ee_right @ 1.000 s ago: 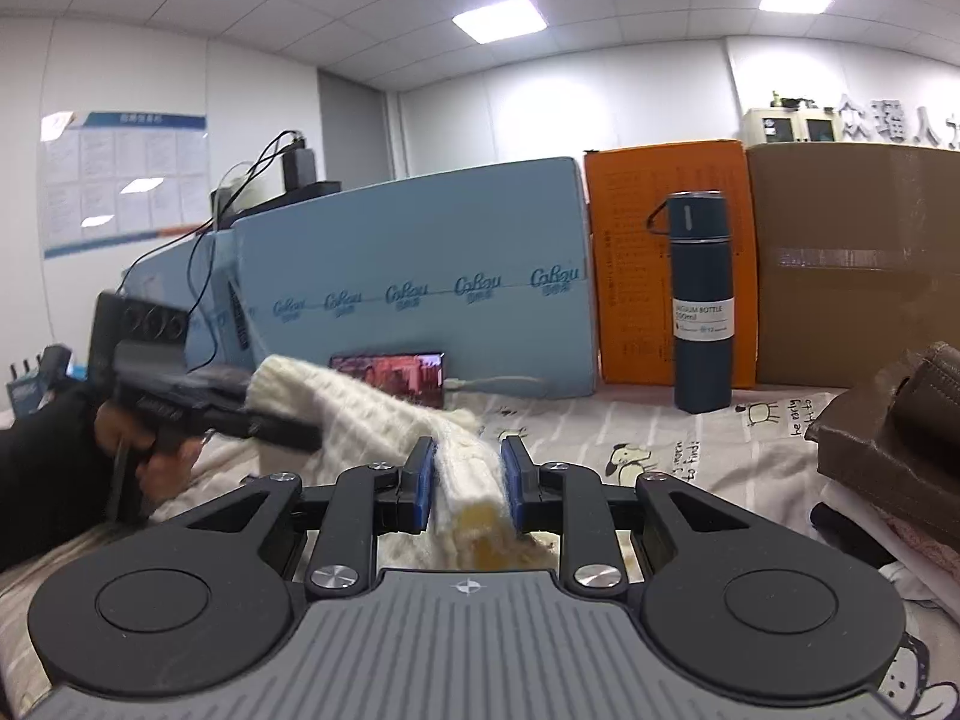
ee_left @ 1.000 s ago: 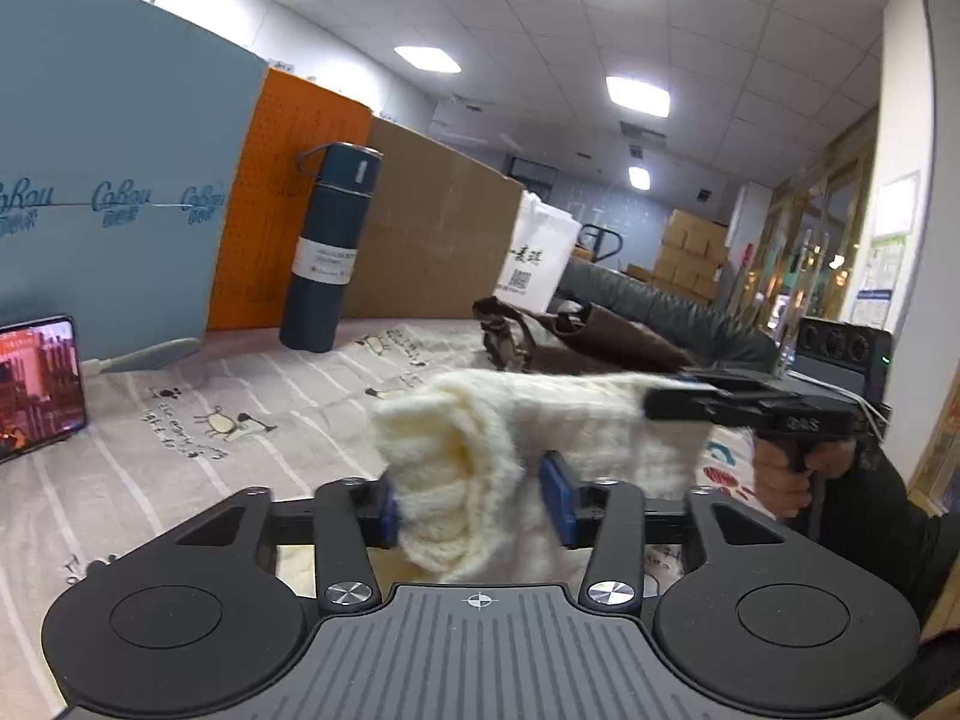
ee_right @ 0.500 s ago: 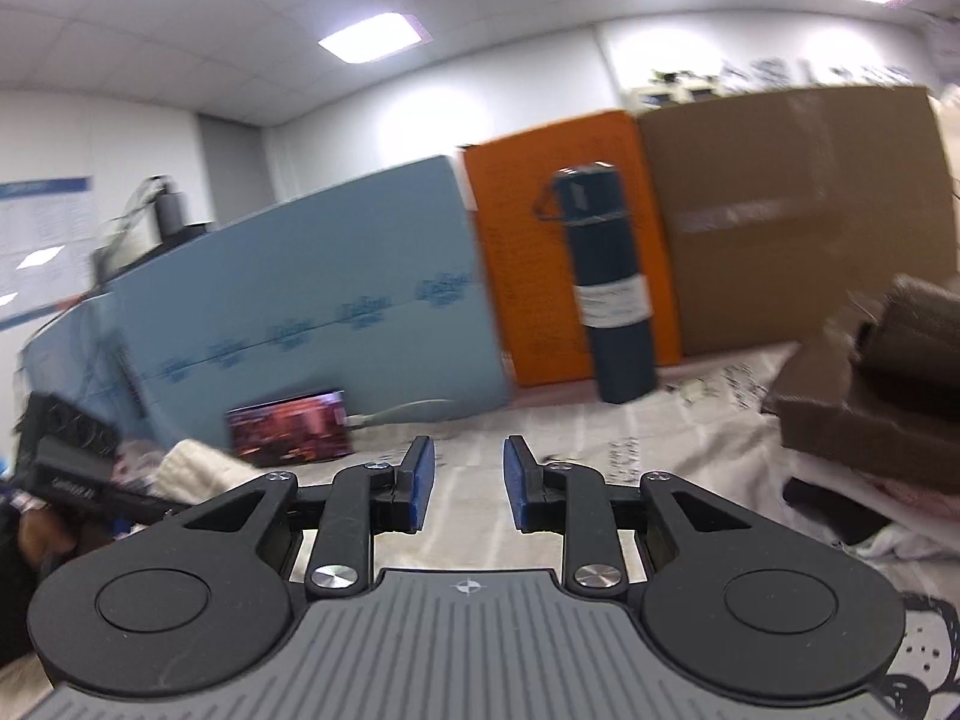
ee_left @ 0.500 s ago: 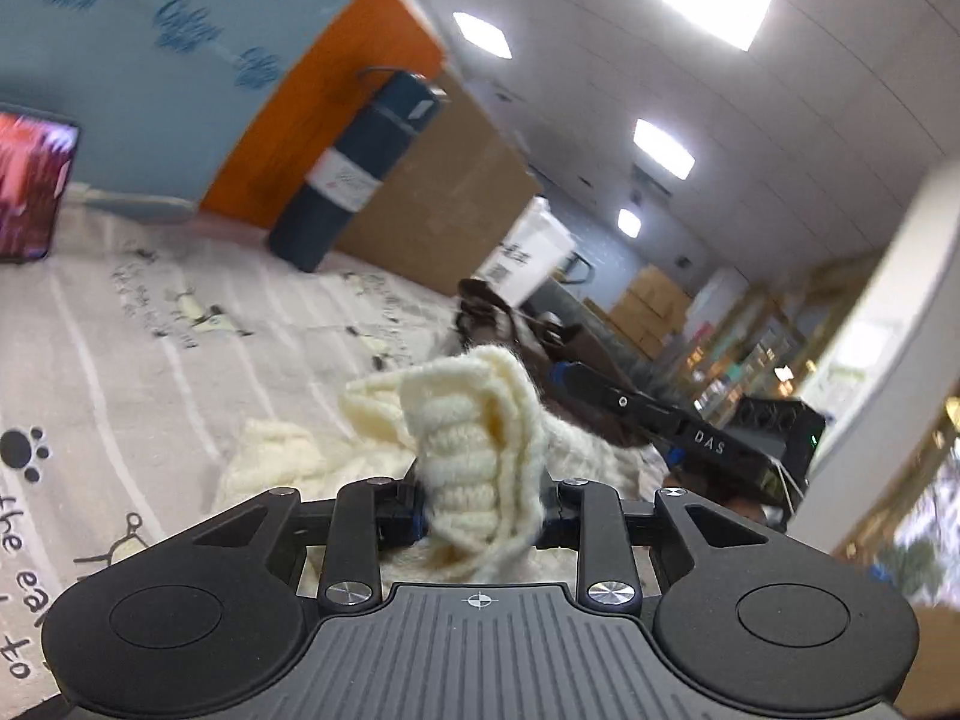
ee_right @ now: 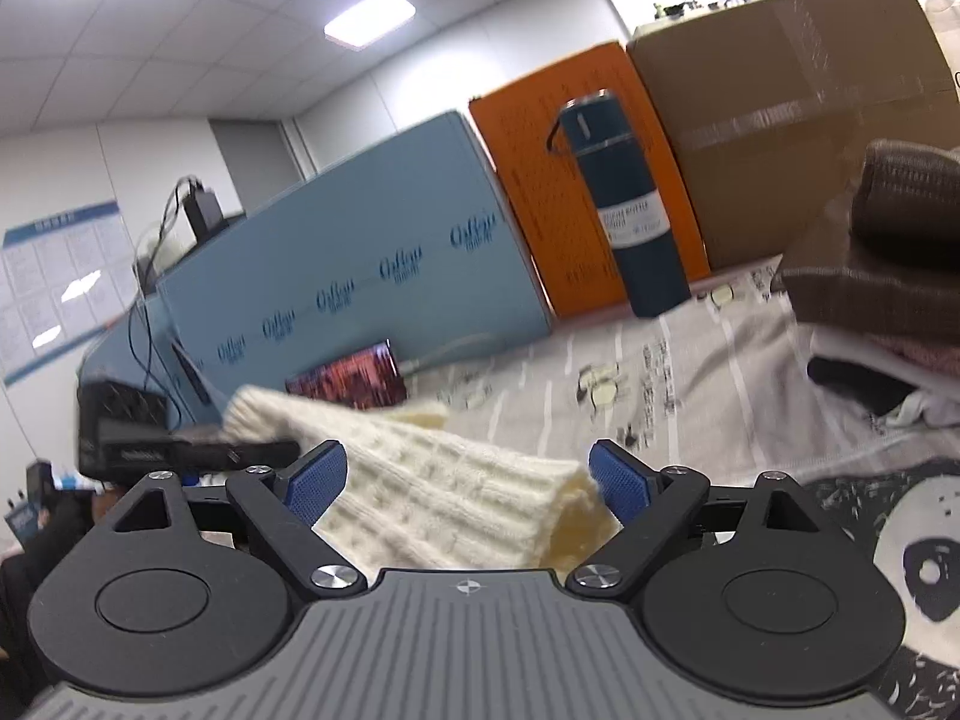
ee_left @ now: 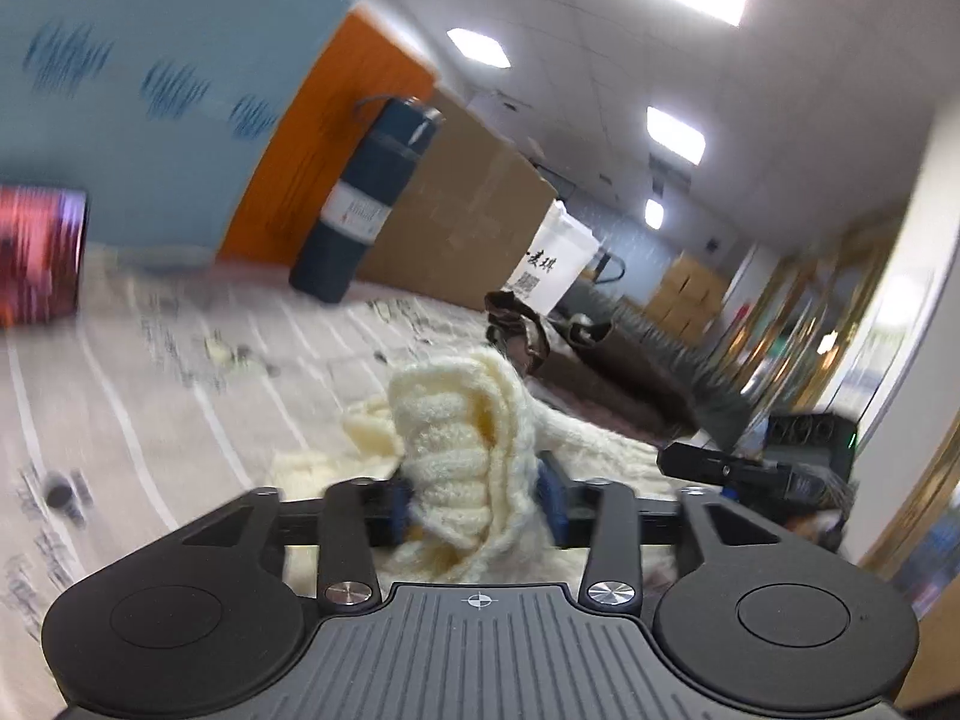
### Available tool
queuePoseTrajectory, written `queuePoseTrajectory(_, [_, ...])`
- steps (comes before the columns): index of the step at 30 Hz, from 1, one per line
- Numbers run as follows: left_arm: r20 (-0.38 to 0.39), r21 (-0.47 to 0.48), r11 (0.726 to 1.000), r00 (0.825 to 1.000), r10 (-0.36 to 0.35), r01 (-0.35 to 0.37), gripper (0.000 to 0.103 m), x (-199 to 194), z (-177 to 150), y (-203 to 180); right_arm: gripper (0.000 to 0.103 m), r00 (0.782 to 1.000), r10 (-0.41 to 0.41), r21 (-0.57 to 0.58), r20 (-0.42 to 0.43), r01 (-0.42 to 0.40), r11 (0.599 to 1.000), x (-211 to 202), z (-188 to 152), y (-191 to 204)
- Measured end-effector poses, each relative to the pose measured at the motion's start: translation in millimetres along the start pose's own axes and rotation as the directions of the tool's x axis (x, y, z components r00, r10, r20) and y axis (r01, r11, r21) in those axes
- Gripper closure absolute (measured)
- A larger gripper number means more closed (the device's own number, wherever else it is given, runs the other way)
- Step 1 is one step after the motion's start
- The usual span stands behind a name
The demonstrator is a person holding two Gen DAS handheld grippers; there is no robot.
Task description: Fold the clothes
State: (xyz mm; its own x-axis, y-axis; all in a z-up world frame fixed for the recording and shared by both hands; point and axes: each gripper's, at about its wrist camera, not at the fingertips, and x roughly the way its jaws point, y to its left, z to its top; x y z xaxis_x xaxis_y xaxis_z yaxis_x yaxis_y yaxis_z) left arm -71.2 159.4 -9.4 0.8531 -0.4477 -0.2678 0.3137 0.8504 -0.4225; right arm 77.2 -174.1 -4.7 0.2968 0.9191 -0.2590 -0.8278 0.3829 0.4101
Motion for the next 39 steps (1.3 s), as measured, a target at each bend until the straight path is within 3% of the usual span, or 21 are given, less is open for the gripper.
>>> queuePoseTrajectory(3, [0.041,0.161,0.984,0.997,0.066,-0.071,0.014,-8,3,-18,0.012,1.000,0.025,-0.018,-0.019,-0.025,1.000,1,-5,2])
queuePoseTrajectory(5, [0.051,0.200,0.977,0.996,0.071,-0.080,0.011,-10,7,-20,0.010,0.999,0.038,-0.025,-0.018,-0.039,0.999,-1,-7,3])
queuePoseTrajectory(10, [0.020,0.187,0.982,1.000,0.021,-0.025,0.008,3,18,-4,0.009,0.998,0.061,-0.009,-0.026,-0.061,0.998,-3,-9,-1])
queuePoseTrajectory(13, [0.019,0.164,0.985,0.998,-0.057,0.053,0.008,10,19,5,0.009,0.997,0.068,0.002,-0.038,-0.068,0.998,-3,-10,-3])
queuePoseTrajectory(17, [-0.082,0.187,0.970,0.987,-0.140,0.153,0.009,23,15,5,0.011,0.998,0.053,-0.008,-0.043,-0.054,0.999,-3,-11,-1])
queuePoseTrajectory(19, [-0.107,0.193,0.961,0.977,-0.182,0.200,0.018,23,12,2,0.016,0.998,0.039,-0.016,-0.043,-0.040,0.999,-3,-12,0])
queuePoseTrajectory(21, [-0.133,0.201,0.948,0.966,-0.222,0.245,0.050,22,8,-1,0.035,0.999,0.029,-0.021,-0.042,-0.029,0.999,-3,-12,0])
queuePoseTrajectory(22, [-0.150,0.211,0.941,0.960,-0.237,0.265,0.055,21,8,-4,0.038,0.999,0.023,-0.023,-0.040,-0.024,0.999,-2,-12,0])
queuePoseTrajectory(25, [-0.196,0.209,0.924,0.939,-0.281,0.320,0.064,16,7,-10,0.053,0.997,0.074,-0.040,0.002,-0.074,0.996,-8,-12,2])
queuePoseTrajectory(27, [-0.190,0.152,0.915,0.919,-0.345,0.374,0.067,10,7,-9,0.064,0.990,0.130,-0.077,0.048,-0.127,0.989,-13,-11,6])
queuePoseTrajectory(29, [-0.162,0.068,0.893,0.888,-0.430,0.445,0.067,4,5,-4,0.071,0.978,0.194,-0.132,0.081,-0.183,0.974,-18,-9,14])
queuePoseTrajectory(30, [-0.164,0.054,0.892,0.885,-0.436,0.449,0.067,3,3,-3,0.076,0.973,0.217,-0.157,0.076,-0.204,0.966,-18,-7,17])
queuePoseTrajectory(32, [-0.176,0.049,0.908,0.898,-0.402,0.416,0.067,2,-4,-2,0.075,0.969,0.243,-0.204,0.051,-0.229,0.952,-17,-5,25])
queuePoseTrajectory(34, [-0.173,0.039,0.911,0.901,-0.397,0.410,0.067,1,-8,-2,0.061,0.969,0.246,-0.222,0.028,-0.234,0.947,-16,-6,29])
queuePoseTrajectory(35, [-0.173,0.040,0.912,0.902,-0.396,0.409,0.067,1,-8,-2,0.035,0.968,0.251,-0.208,0.008,-0.244,0.947,-16,-6,28])
queuePoseTrajectory(36, [-0.176,0.049,0.912,0.903,-0.393,0.407,0.067,1,-8,-4,0.020,0.966,0.258,-0.193,-0.005,-0.254,0.948,-17,-6,27])
queuePoseTrajectory(39, [-0.181,0.067,0.911,0.903,-0.390,0.407,0.067,1,-8,-6,0.018,0.966,0.258,-0.182,-0.035,-0.260,0.948,-25,-9,25])
